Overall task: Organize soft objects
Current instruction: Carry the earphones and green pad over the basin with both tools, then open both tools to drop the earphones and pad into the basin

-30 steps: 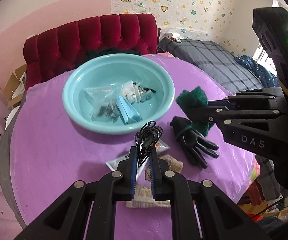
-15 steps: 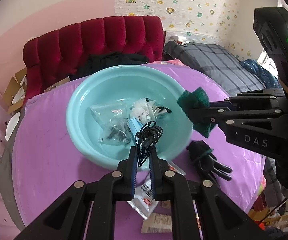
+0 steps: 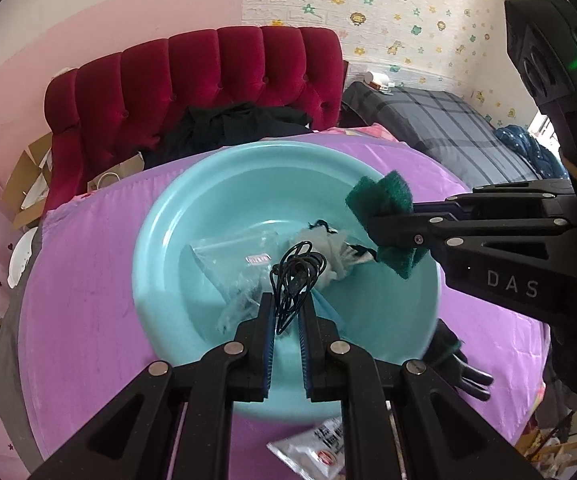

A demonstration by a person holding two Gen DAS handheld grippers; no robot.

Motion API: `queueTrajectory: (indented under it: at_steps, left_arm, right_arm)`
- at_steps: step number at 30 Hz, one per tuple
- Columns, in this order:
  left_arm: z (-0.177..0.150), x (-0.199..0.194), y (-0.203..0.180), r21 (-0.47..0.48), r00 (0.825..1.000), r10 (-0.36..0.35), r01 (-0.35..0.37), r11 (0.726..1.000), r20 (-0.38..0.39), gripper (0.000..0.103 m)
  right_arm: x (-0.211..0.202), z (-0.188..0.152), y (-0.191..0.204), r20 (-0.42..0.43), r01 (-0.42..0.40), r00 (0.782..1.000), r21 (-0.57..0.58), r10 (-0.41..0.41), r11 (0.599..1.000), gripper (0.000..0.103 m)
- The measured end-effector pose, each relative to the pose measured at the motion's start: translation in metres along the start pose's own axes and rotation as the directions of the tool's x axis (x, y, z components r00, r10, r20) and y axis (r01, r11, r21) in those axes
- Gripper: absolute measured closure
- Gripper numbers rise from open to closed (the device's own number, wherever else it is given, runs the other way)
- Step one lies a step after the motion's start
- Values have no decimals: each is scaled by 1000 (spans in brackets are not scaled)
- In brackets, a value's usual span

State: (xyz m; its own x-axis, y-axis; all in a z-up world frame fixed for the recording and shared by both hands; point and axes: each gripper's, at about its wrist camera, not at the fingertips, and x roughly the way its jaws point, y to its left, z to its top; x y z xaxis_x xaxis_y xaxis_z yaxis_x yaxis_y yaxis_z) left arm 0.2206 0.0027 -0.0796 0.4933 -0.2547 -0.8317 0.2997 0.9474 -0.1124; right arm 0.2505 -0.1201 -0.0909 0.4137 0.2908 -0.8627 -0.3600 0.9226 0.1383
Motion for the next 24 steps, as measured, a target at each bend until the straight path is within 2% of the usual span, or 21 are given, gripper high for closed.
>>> queueTrajectory:
  at_steps: [3, 6, 8, 14, 24]
  left_arm:
    - [6, 11, 6, -12, 1000, -18, 18, 1000, -8, 91]
    - [9, 23, 9, -10, 1000, -1, 0, 1000, -16, 91]
    - [13, 32, 10, -7, 1000, 3, -3, 1000, -18, 91]
    - [20, 59, 16, -35, 999, -8, 7, 999, -40, 91]
    - [23, 67, 18, -36, 999, 9, -10, 999, -39, 89]
  right_arm:
    - [11, 8, -4, -7, -4, 1000, 12, 4, 1000, 92]
    - [25, 17, -12, -22, -33, 999, 50, 34, 998, 92]
    - [32, 21, -14, -24, -25, 999, 54, 26, 998, 92]
    - [58, 33, -25, -33, -44, 998, 109, 47, 993, 92]
    - [72, 42, -33, -33, -45, 998, 150, 50, 988, 86]
